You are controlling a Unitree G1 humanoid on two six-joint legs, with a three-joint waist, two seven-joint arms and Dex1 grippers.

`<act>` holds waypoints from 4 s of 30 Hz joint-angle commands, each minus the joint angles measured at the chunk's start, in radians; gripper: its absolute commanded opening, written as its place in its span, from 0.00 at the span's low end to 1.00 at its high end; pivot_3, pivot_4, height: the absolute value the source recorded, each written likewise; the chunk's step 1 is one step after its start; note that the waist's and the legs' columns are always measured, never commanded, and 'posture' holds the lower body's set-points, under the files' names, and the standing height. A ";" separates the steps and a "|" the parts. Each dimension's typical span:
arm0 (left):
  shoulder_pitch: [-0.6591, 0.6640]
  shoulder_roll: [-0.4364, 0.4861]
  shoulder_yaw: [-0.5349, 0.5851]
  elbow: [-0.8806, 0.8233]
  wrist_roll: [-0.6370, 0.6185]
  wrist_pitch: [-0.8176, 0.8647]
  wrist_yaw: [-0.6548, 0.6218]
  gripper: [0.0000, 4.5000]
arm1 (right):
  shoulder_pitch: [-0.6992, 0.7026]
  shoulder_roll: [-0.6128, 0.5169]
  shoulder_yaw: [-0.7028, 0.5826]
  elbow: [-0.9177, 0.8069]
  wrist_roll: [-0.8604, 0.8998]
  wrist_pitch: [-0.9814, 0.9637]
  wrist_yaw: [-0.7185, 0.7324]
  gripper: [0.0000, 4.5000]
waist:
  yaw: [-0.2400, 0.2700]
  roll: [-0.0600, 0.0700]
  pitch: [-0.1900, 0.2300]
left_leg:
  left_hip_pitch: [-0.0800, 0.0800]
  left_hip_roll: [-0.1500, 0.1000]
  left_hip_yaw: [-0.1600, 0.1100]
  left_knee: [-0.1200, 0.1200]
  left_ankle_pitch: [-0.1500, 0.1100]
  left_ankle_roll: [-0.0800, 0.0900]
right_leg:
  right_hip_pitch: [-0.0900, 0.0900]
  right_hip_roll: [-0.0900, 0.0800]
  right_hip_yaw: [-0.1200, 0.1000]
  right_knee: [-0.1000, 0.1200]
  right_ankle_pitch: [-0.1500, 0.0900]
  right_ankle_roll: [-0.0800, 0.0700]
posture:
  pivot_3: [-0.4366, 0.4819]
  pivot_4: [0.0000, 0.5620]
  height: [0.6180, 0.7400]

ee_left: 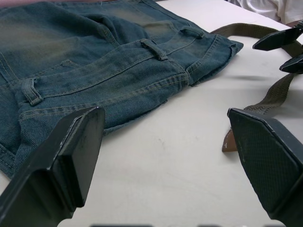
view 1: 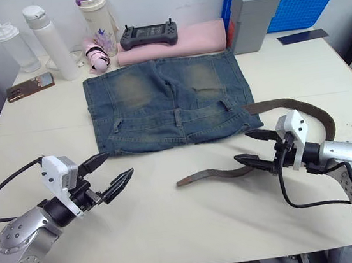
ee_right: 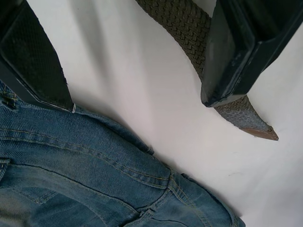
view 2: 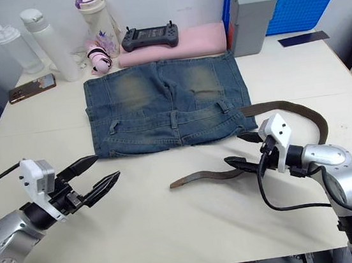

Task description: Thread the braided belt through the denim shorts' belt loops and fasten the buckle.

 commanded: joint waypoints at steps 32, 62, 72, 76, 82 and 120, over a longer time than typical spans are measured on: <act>-0.004 0.022 0.025 -0.005 -0.007 -0.010 -0.060 0.99 | -0.052 -0.187 0.197 -0.077 -0.186 -0.175 0.256 1.00 | -0.001 0.000 0.000 | 0.000 0.000 0.000 0.001 0.000 0.000 | 0.001 0.000 0.000 0.000 0.000 0.000 | 0.48 0.27 1.00; -0.266 0.155 -0.247 0.107 0.068 0.003 -0.320 1.00 | -0.204 -0.073 0.239 -0.160 -0.157 -0.137 0.200 0.01 | -0.001 -0.002 -0.001 | 0.000 0.001 -0.002 0.001 -0.001 -0.001 | 0.001 0.001 -0.002 0.000 0.000 0.000 | 0.48 0.27 1.00; -0.289 0.124 -0.327 0.142 0.225 -0.142 -0.334 1.00 | -0.194 -0.069 0.245 -0.191 -0.151 -0.083 0.181 0.01 | -0.002 -0.002 -0.001 | 0.000 0.001 -0.001 0.001 -0.001 -0.001 | 0.001 0.001 -0.001 0.000 0.000 0.000 | 0.48 0.27 1.00; -0.284 0.113 -0.353 0.166 0.296 -0.217 -0.341 1.00 | -0.196 -0.069 0.242 -0.199 -0.141 -0.068 0.177 0.01 | -0.002 -0.002 -0.001 | 0.000 0.001 -0.001 0.002 -0.001 -0.001 | 0.001 0.001 -0.002 0.000 0.000 0.000 | 0.48 0.27 1.00; -0.285 0.069 -0.353 0.175 0.317 -0.256 -0.328 0.88 | -0.199 -0.072 0.242 -0.203 -0.134 -0.054 0.178 0.00 | -0.002 -0.002 -0.001 | 0.000 0.001 -0.001 0.002 -0.001 -0.001 | 0.001 0.001 -0.002 0.000 0.000 0.000 | 0.48 0.27 1.00; -0.205 -0.038 -0.127 0.149 -0.839 0.375 0.132 0.00 | -0.112 0.043 -0.077 -0.253 1.089 0.644 -0.270 0.99 | -0.003 -0.003 -0.001 | 0.001 0.001 -0.011 0.006 -0.001 0.001 | 0.002 0.000 0.000 0.005 0.000 0.000 | 0.48 0.27 1.00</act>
